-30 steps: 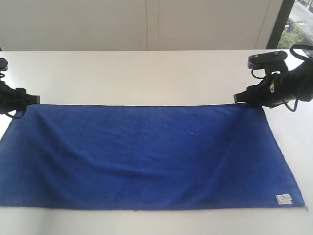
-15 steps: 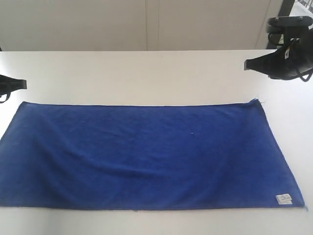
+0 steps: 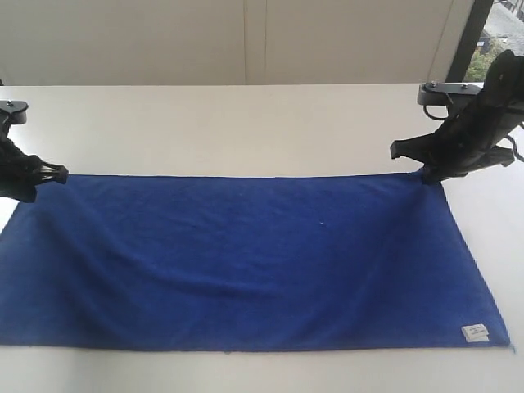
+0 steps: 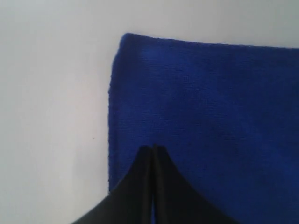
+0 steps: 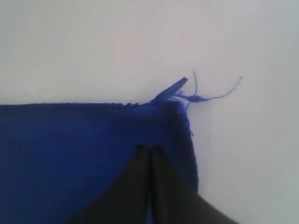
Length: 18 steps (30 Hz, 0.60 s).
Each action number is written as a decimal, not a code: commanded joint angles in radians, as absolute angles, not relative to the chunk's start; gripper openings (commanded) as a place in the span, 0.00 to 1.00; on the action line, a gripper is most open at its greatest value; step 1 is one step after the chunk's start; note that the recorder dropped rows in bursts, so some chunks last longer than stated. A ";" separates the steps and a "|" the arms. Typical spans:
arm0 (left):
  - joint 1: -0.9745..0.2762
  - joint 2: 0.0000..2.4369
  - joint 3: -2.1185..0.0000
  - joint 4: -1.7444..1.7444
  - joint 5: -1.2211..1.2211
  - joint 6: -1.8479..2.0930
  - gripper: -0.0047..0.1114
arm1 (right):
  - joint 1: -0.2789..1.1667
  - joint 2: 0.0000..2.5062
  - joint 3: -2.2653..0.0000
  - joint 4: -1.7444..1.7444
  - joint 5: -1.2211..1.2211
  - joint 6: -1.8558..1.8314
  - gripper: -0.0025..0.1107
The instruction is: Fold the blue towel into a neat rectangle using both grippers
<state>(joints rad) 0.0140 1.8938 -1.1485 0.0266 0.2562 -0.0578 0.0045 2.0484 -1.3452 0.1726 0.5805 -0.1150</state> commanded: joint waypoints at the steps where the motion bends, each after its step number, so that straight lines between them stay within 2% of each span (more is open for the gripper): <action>1: 0.003 1.939 -1.154 0.013 0.285 -0.044 0.04 | -0.003 2.072 -1.352 0.104 0.576 -0.126 0.02; 18: 0.003 1.985 -1.152 0.013 0.364 -0.051 0.04 | -0.003 2.100 -1.354 0.072 0.537 -0.100 0.02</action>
